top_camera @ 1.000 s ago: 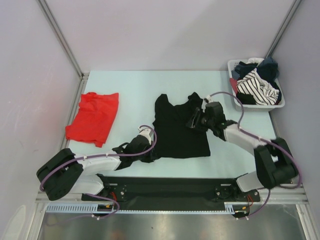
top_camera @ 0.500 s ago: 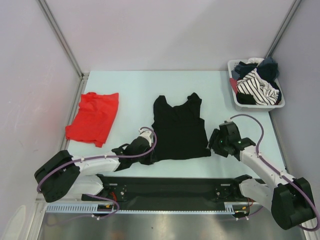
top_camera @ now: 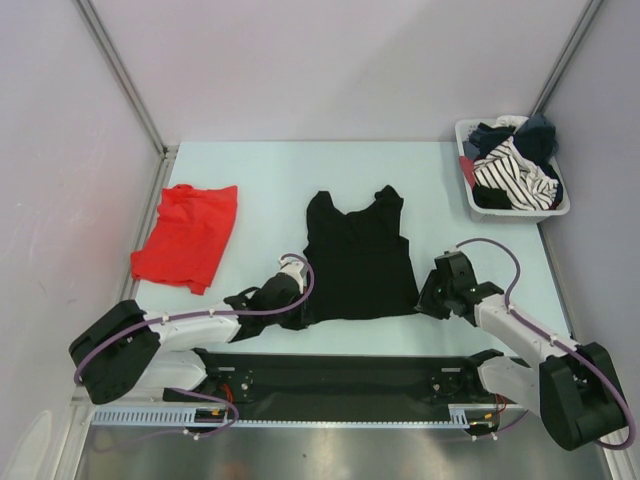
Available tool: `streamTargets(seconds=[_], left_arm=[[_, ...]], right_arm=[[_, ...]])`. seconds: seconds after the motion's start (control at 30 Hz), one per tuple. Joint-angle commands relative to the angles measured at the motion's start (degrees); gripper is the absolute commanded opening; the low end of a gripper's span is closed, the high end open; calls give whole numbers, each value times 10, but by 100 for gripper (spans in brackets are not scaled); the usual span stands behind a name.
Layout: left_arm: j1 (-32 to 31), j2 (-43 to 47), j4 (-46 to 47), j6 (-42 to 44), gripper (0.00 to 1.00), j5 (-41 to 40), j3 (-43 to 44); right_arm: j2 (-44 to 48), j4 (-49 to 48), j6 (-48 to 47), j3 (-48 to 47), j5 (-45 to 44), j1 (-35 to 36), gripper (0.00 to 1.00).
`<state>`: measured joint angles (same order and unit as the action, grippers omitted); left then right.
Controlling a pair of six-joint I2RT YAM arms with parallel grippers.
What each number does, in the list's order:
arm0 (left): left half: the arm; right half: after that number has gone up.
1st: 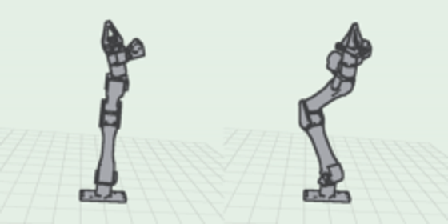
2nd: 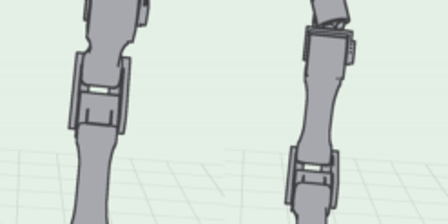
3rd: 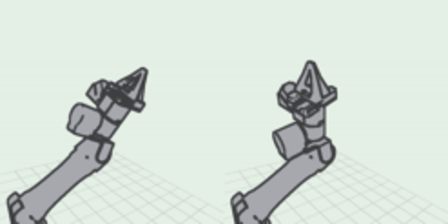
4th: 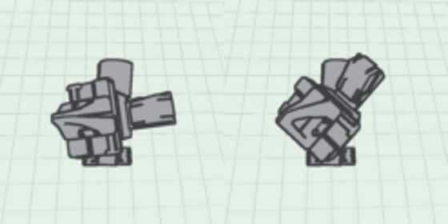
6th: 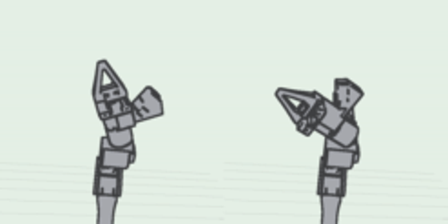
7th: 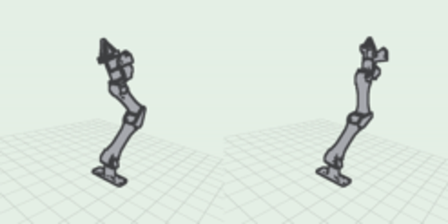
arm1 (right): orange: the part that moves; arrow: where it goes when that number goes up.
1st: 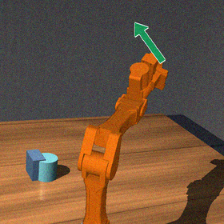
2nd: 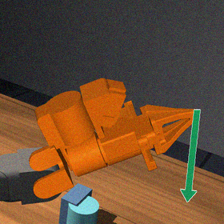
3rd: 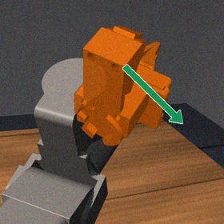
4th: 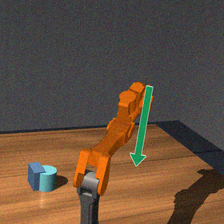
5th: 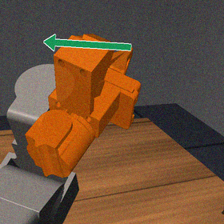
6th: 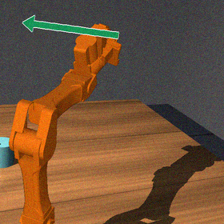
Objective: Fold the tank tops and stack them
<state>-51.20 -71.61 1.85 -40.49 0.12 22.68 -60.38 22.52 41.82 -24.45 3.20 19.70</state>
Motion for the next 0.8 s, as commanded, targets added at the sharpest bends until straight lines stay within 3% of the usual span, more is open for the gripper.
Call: streamTargets(seconds=[0.0, 0.03, 0.4, 0.6, 0.77], left_arm=[[-10, -10, -78, 10, 0, 6, -2], [-10, -10, -80, 10, 0, 6, -1], [-25, 81, -176, -3, 0, 2, 41], [-33, 161, -250, -9, 0, 0, 87], [-33, 176, -280, -15, 1, 1, 106]], right_arm=[[-10, -5, -2, 1, 1, 5, 19], [-7, 3, 1, -3, -4, 5, 0], [117, 160, 19, -68, -80, 39, 0], [155, 185, 19, -89, -65, 47, 0], [157, 196, 11, -117, -59, 50, 0]])
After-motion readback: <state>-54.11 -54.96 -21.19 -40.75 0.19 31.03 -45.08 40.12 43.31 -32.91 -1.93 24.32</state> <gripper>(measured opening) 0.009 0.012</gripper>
